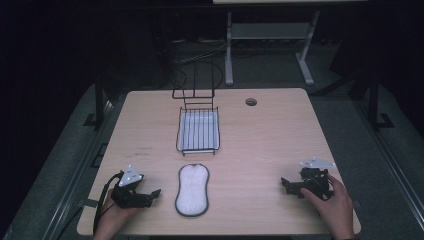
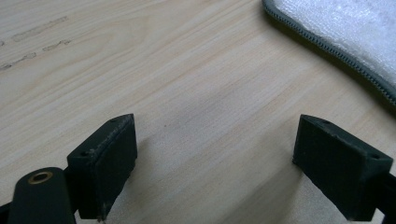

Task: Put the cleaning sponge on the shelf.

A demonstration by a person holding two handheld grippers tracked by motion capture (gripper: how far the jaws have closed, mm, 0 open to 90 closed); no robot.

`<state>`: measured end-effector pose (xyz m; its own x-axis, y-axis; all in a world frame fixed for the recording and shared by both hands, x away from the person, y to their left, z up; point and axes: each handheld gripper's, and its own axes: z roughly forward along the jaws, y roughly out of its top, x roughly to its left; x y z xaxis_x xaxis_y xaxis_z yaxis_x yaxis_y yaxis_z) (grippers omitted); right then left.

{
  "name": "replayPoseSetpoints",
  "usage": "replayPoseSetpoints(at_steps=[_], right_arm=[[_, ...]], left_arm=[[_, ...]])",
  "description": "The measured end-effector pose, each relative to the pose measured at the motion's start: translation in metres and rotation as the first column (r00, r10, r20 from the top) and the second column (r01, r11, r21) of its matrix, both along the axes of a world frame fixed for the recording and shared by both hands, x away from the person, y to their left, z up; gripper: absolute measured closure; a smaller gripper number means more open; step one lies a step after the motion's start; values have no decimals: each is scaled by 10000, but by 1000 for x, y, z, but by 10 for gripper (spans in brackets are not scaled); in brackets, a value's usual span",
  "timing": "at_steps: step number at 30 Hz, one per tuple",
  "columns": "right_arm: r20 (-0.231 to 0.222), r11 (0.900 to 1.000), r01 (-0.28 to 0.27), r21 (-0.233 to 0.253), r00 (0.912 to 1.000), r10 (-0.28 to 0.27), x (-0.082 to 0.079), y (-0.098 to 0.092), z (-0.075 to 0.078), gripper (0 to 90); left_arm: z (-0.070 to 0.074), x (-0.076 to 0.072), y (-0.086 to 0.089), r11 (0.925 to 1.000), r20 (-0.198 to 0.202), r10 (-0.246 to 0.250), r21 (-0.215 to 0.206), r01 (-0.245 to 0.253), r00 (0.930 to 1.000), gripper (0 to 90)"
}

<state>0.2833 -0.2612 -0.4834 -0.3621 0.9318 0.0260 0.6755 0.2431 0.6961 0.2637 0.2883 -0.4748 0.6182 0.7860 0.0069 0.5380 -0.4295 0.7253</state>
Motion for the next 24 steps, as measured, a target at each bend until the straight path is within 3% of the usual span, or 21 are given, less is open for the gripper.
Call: replayPoseSetpoints(at_steps=[9, 17, 21, 24], right_arm=[[-3, 10000, -2, -3, 10000, 2, 0, 0, 0, 2], [-4, 10000, 5, 1, 10000, -5, 0, 0, 0, 2], [-6, 10000, 3, 3, 10000, -3, 0, 0, 0, 2], [-10, 10000, 8, 10, 10000, -8, 0, 0, 0, 2]], left_arm=[[0, 0, 0, 10000, -13, -6, 25, 6, 10000, 127], [7, -1, -5, 9999, -350, -13, 130, 18, 9994, 178], [14, -3, -8, 9998, -388, -203, -26, 203, 9990, 244], [18, -4, -10, 9987, -508, -478, -210, 468, 9976, 357]])
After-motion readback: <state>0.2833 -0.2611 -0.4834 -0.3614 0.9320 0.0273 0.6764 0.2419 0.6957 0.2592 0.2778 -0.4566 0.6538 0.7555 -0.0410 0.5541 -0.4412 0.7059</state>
